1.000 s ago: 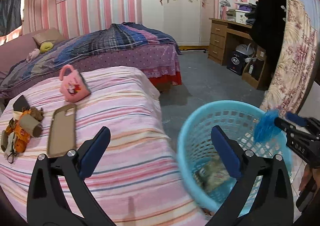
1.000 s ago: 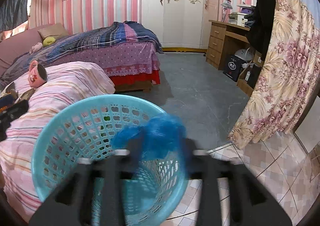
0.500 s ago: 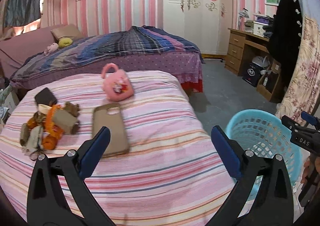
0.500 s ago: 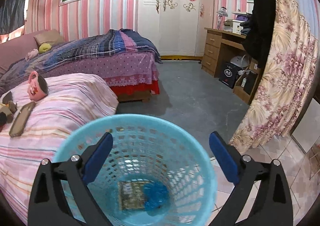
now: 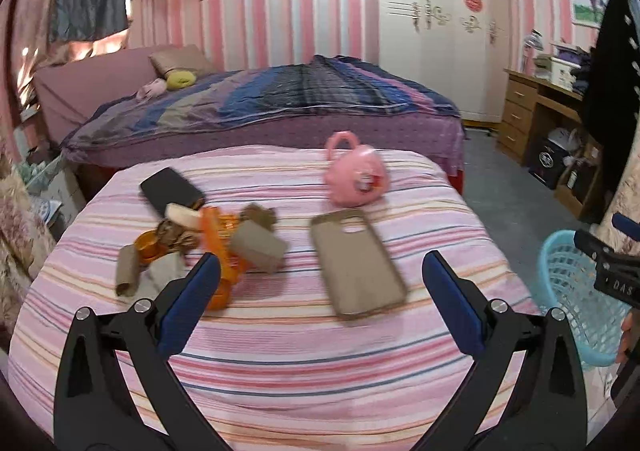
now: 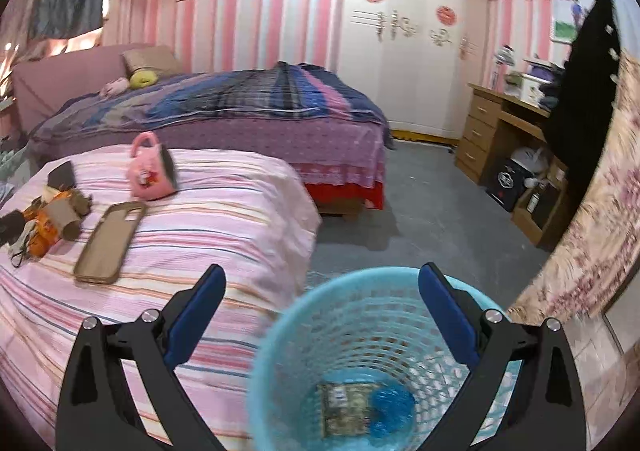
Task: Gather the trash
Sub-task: 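Move both open tools back over the bed toward the remaining items, then grasp a brown cardboard tube with the left tool, then grasp a second cardboard tube with the right tool while the left tool holds its tube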
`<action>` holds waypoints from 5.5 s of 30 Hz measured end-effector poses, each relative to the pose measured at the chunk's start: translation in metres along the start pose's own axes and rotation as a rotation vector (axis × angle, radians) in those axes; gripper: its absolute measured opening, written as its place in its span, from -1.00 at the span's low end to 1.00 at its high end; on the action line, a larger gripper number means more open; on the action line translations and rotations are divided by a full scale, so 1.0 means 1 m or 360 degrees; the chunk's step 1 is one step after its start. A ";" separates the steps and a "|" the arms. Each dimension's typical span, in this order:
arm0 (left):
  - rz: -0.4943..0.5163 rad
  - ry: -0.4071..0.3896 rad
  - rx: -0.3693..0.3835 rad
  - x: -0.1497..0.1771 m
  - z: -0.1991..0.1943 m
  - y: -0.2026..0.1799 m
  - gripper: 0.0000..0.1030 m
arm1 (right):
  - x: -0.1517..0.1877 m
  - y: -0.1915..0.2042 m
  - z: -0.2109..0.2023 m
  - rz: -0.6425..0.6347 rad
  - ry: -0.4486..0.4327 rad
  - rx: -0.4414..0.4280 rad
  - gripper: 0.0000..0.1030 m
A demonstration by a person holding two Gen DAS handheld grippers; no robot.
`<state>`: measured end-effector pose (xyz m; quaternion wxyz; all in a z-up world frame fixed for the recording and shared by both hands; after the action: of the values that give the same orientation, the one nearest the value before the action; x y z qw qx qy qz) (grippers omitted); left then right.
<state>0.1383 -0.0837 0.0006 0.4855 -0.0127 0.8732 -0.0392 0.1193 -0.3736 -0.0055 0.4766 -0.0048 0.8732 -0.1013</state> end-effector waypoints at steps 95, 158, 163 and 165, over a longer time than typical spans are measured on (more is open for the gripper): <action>-0.0307 0.0264 -0.0064 -0.007 0.088 0.238 -0.55 | -0.050 0.252 0.066 -0.0307 0.0127 -0.0453 0.90; -0.0284 0.0211 -0.0206 -0.012 0.075 0.244 -0.55 | -0.056 0.283 0.104 -0.0259 0.0223 -0.0675 0.25; -0.0289 0.0220 -0.0202 -0.010 0.076 0.244 -0.55 | -0.055 0.288 0.107 -0.0267 0.0246 -0.0718 -0.13; -0.0291 0.0219 -0.0204 -0.010 0.075 0.244 -0.55 | -0.054 0.287 0.105 -0.0270 0.0238 -0.0716 -0.14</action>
<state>0.2117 0.1561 -0.0499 0.4171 -0.1203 0.9004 -0.0282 0.2622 -0.1046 -0.0679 0.3876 -0.1765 0.9031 0.0559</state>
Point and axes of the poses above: each gripper's, at about its wrist camera, not at the fingertips, and z roughly the way its jaws point, y to its left, x to its underside, the point moved 1 cm from there along z, roughly the way its jaws point, and after that the axes turned 7 degrees about -z, right-handed, at the moved point
